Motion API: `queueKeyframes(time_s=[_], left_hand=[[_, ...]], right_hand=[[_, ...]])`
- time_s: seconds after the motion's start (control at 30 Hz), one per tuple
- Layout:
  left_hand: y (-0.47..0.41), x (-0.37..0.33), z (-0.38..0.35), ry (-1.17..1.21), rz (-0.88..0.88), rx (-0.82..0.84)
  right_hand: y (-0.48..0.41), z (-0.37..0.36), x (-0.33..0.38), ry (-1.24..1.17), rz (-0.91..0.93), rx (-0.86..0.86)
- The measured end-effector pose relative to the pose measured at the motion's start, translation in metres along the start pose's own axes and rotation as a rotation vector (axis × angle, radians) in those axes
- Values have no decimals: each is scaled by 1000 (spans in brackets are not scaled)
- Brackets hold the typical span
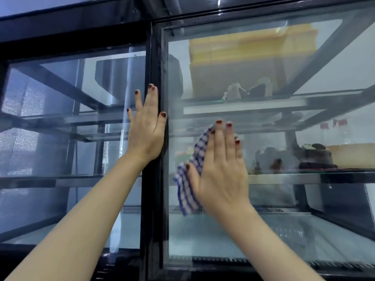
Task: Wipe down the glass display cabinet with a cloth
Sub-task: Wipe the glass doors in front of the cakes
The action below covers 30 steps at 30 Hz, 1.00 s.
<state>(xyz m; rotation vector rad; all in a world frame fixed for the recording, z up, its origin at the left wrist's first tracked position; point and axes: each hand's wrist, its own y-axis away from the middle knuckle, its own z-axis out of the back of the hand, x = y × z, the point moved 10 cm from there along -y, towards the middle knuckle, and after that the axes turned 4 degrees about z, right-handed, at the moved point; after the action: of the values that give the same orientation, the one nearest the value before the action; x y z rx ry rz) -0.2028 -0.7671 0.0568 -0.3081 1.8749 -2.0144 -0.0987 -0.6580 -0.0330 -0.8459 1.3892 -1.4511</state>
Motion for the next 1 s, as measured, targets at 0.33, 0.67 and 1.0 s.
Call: queueKeyframes(time_s=[0.33, 0.67, 1.0], left_hand=[[-17, 15, 4, 42, 69, -4], [-14, 18, 3, 27, 98, -10], [1, 22, 2, 28, 83, -11]], right_hand=[[90, -17, 64, 10, 577, 92], [-60, 17, -32, -3, 48, -19], [-16, 11, -10, 62, 294, -8]])
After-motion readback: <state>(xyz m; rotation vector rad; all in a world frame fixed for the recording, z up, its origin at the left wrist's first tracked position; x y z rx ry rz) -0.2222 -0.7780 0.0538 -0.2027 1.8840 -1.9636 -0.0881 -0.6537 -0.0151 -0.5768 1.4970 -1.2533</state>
